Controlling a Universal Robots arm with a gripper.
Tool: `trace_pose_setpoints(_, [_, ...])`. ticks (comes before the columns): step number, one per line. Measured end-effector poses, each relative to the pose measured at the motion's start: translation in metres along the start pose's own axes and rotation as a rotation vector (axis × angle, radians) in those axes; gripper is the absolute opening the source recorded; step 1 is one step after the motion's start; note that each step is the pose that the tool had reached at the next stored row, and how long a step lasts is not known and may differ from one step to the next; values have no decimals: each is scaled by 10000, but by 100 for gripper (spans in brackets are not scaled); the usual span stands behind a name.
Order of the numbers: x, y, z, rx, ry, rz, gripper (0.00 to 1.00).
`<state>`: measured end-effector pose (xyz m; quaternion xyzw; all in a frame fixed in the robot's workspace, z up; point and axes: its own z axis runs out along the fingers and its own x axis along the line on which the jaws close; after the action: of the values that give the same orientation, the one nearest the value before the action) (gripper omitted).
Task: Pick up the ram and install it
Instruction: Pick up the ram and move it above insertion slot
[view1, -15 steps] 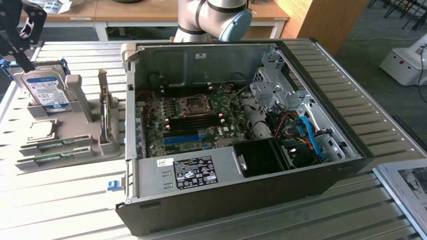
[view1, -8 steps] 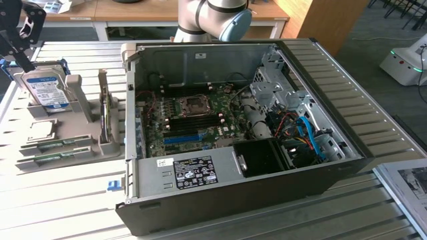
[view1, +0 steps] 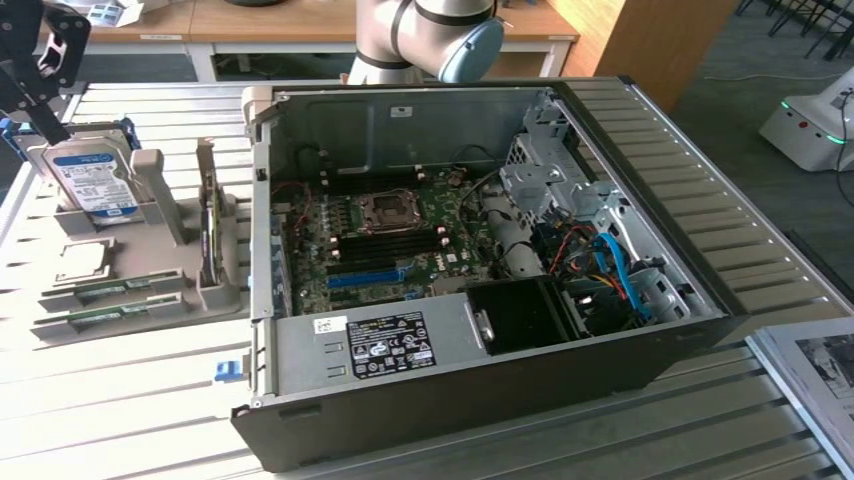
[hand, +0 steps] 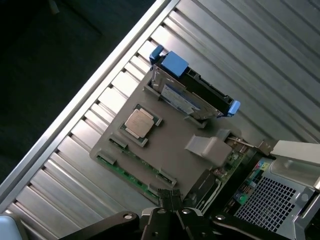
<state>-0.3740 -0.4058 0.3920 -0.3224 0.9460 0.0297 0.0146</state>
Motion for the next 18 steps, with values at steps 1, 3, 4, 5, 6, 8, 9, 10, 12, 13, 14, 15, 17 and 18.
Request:
trace_pose_setpoints(1, [0,0,0,-3,3,-58,10])
trace_pose_setpoints(3, [0,0,0,-8,8,-176,10])
trace_pose_setpoints(4, [0,0,0,-11,11,-233,10])
trace_pose_setpoints(5, [0,0,0,-14,15,-296,10])
trace_pose_setpoints(6, [0,0,0,-16,17,-353,10])
trace_pose_setpoints(8, [0,0,0,-22,22,-468,10])
trace_pose_setpoints(9, [0,0,0,-25,25,-525,10])
trace_pose_setpoints(10, [0,0,0,-28,28,-583,10])
trace_pose_setpoints(12, [0,0,0,-33,33,-702,10])
trace_pose_setpoints(13, [0,0,0,-35,36,-759,10])
trace_pose_setpoints(14, [0,0,0,-39,39,-816,10])
trace_pose_setpoints(15, [0,0,0,-41,41,-871,10])
trace_pose_setpoints(17, [0,0,0,-46,46,-978,10])
trace_pose_setpoints(18, [0,0,0,-49,49,-1034,10])
